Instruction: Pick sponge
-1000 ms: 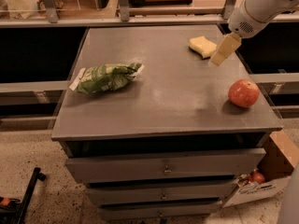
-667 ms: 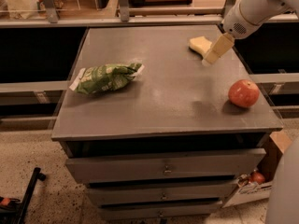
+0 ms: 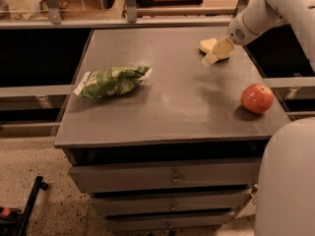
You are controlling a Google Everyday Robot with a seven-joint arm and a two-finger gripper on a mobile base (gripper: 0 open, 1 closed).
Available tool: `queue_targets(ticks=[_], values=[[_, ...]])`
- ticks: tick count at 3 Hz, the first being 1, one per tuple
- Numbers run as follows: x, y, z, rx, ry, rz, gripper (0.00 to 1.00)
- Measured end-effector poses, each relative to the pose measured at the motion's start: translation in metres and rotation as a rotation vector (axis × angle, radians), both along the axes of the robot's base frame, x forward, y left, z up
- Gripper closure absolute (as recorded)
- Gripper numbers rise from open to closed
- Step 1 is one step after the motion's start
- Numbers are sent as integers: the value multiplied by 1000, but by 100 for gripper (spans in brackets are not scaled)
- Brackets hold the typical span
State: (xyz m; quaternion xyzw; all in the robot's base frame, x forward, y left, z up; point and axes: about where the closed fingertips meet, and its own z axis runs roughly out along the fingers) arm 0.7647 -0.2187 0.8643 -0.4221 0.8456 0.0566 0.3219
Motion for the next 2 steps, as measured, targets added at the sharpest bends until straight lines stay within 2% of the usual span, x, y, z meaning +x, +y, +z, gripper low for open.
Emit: queue_targets(ticks=[1, 2], values=[[17, -4, -18, 55, -7, -76, 0], [29, -3, -27, 63, -37, -113, 0]])
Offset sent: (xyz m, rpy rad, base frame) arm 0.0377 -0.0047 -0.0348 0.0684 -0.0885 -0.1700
